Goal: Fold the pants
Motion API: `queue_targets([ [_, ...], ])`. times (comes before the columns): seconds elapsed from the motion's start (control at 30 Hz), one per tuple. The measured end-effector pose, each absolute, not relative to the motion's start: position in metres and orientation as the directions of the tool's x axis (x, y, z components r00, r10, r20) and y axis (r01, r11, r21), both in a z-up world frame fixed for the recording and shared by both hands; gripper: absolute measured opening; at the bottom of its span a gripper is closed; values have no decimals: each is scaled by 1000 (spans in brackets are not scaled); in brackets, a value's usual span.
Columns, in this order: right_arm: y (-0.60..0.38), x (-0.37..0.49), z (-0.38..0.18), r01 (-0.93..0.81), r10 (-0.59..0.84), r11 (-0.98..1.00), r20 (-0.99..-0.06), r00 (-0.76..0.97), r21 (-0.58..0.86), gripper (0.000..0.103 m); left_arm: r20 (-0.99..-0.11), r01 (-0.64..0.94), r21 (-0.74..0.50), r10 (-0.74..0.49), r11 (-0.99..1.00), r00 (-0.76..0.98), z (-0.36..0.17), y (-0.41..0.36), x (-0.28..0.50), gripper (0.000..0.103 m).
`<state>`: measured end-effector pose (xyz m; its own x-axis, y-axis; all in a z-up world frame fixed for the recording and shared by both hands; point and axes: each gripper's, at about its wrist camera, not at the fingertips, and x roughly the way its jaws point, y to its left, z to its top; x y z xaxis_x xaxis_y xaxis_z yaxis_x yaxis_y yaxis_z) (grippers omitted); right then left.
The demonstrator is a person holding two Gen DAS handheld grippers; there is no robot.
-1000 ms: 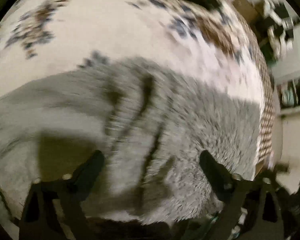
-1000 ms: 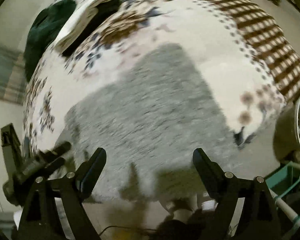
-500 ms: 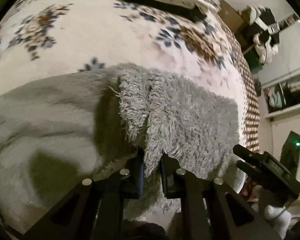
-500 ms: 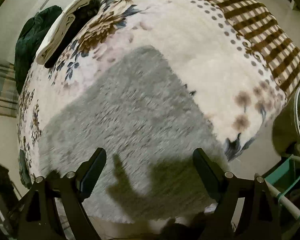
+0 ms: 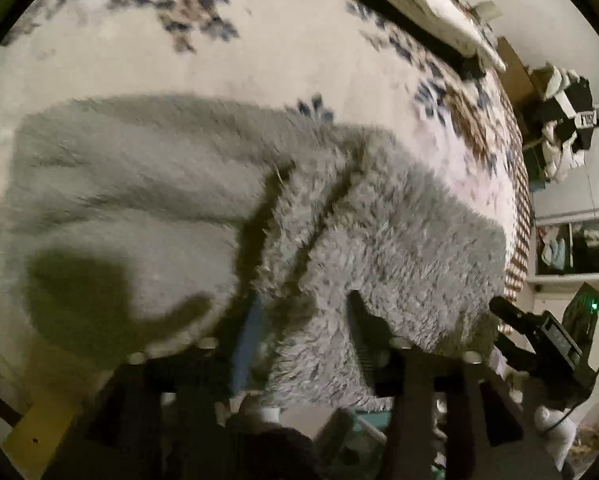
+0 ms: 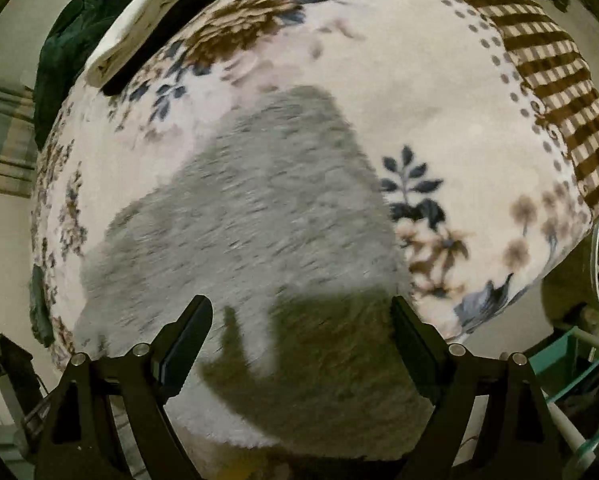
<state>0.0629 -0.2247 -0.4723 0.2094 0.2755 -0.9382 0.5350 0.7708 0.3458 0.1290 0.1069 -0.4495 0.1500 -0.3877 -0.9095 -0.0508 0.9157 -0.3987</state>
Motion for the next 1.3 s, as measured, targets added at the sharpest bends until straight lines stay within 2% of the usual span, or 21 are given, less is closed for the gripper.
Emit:
queue_targets([
  [0.03, -219, 66, -468, 528, 298, 768, -932, 206, 362, 90, -913, -60, -387, -372, 920, 168, -447, 111, 129, 57],
  [0.17, -174, 88, -450, 452, 346, 805, -923, 170, 385, 90, -957, -89, -245, -226, 965, 180, -459, 125, 138, 59],
  [0.23, -149, 98, -435, 427, 269, 852, -953, 138, 303, 90, -964, -112, -223, -201, 968, 177, -466, 135, 140, 59],
  [0.37, -125, 101, -395, 416, 149, 880, -965, 216, 229, 90, -967, -180, -227, -199, 957, 161, -479, 162, 138, 59],
  [0.43, -123, 101, -381, 429, 138, 870, -955, 262, 243, 90, -963, -217, -248, -215, 944, 164, -479, 177, 132, 59],
  [0.53, -111, 109, -403, 437, 259, 838, -943, 208, 326, 90, -939, -312, -331, -276, 891, 206, -482, 217, 110, 59],
  [0.6, -99, 114, -431, 431, 344, 819, -926, 157, 378, 90, -898, -387, -432, -347, 815, 272, -487, 249, 90, 60],
  [0.63, -93, 116, -445, 429, 365, 818, -922, 129, 384, 90, -875, -424, -479, -379, 769, 302, -492, 264, 80, 64],
  [0.73, -75, 121, -481, 411, 355, 843, -933, 61, 347, 90, -815, -494, -575, -407, 652, 412, -507, 303, 48, 66],
  [0.83, -65, 125, -499, 394, 319, 867, -947, 31, 305, 90, -759, -499, -648, -425, 576, 494, -522, 320, 30, 66],
  [1.0, -55, 129, -507, 378, 270, 891, -963, 0, 250, 90, -753, -499, -648, -385, 575, 534, -517, 318, 20, 66],
  [1.17, -42, 138, -501, 364, 259, 901, -966, -11, 237, 90, -808, -523, -524, -199, 673, 554, -488, 319, 13, 66],
  [1.3, -23, 147, -500, 338, 242, 914, -970, -17, 222, 90, -838, -538, -501, -224, 678, 498, -517, 322, 32, 66],
])
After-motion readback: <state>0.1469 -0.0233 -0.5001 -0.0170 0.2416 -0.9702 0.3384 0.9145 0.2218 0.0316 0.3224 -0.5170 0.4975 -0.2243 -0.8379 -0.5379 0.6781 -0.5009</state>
